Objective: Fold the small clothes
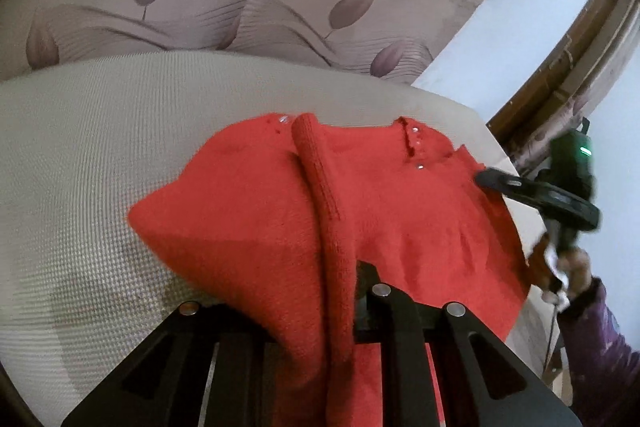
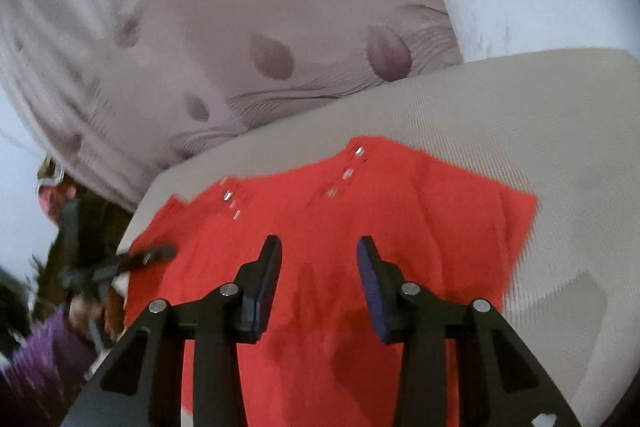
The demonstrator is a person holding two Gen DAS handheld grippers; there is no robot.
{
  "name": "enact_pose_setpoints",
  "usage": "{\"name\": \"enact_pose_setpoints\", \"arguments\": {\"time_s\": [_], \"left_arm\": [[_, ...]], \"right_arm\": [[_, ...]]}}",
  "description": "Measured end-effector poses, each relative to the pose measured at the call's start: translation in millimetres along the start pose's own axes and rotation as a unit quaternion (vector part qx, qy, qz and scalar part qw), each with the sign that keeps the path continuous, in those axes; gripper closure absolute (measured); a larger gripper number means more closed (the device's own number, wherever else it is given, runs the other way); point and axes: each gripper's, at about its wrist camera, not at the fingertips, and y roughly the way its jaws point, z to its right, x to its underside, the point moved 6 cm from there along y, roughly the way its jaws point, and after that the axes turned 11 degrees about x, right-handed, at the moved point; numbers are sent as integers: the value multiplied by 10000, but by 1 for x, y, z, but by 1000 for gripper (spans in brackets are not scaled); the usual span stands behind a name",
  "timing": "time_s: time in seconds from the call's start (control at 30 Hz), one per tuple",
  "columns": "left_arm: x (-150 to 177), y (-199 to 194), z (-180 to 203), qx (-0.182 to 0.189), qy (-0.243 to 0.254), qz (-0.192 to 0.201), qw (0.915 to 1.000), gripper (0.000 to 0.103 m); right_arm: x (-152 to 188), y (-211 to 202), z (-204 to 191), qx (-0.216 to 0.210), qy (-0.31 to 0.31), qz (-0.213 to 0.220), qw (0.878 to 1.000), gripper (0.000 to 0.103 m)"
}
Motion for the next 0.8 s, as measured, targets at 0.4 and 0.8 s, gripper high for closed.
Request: {"name": "enact_pose_setpoints", "arguments": {"time_s": [0.4,0.8], "left_arm": [[-30,3,60,-44,-2,-304,9995,87],[-52,68,136,303,-558,-367,9973,88]], "right_arm": [[25,-17,-13,-726,221,146,9970,54],[54,-25,8,-1701,738,32,9827,42]]}}
